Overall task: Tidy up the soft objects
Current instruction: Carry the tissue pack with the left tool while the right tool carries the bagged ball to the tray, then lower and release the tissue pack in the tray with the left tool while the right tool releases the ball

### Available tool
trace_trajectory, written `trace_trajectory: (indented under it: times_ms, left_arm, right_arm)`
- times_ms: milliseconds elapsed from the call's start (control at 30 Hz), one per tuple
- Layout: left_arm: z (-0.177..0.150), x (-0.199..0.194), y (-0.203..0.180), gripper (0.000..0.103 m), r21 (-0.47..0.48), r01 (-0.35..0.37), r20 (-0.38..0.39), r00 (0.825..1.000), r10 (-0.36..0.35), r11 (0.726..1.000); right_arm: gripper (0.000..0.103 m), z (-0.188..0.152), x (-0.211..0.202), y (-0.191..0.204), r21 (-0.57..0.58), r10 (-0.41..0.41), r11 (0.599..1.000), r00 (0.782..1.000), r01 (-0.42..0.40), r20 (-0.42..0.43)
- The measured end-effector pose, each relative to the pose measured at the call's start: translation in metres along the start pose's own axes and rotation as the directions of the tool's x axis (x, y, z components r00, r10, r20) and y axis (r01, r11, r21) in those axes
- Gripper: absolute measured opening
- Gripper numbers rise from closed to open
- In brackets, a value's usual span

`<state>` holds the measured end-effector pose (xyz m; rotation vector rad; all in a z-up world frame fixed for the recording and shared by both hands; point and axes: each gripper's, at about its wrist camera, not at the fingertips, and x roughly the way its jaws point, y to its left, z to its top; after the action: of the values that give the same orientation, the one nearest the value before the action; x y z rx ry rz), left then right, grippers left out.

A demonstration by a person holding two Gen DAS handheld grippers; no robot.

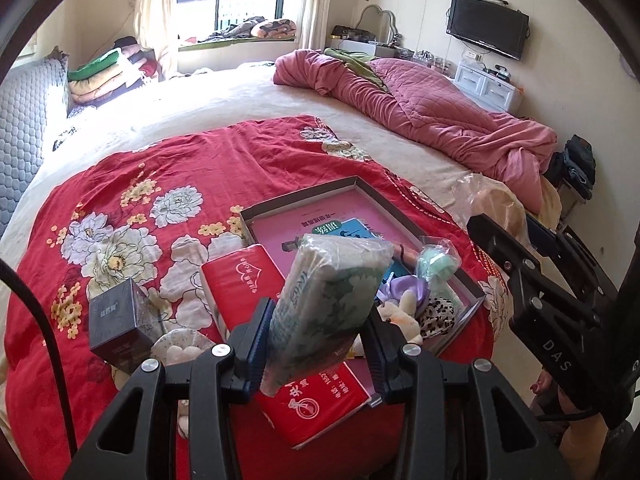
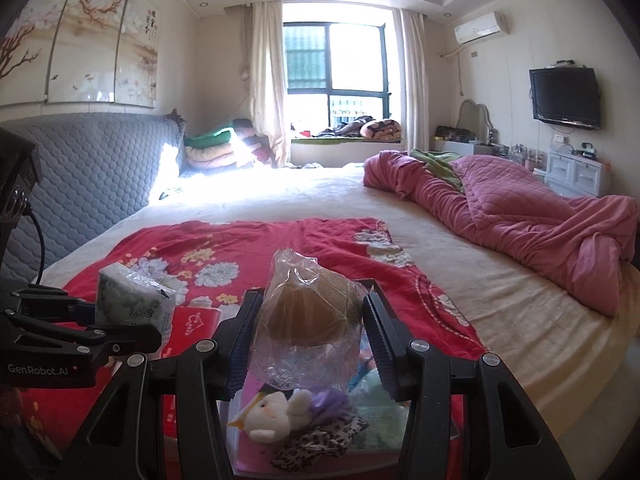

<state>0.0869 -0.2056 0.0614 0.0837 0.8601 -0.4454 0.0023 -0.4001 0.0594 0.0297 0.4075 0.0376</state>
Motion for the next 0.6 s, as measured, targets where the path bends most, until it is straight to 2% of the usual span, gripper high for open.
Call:
trace_trajectory:
  times_ms: [400,600]
  left_arm:
    - [0.008,0.044,-0.017,0.042,0.019,-0.027,-0.087,0.996,0.028,0.999]
    - [0.006,0.064,-0.026,0.042,0.027,-0.027,-0.126,0.992,0.03,0.999]
  right_arm:
    - [0.053,-0.013,0.003,-0.053,0.106,-0.11,0.988,0.993,0.114,-0.041]
    - [0.053,-0.022,0.006,-0.069,0.121,-0.146,0.981,0.986,0.154,-0.074]
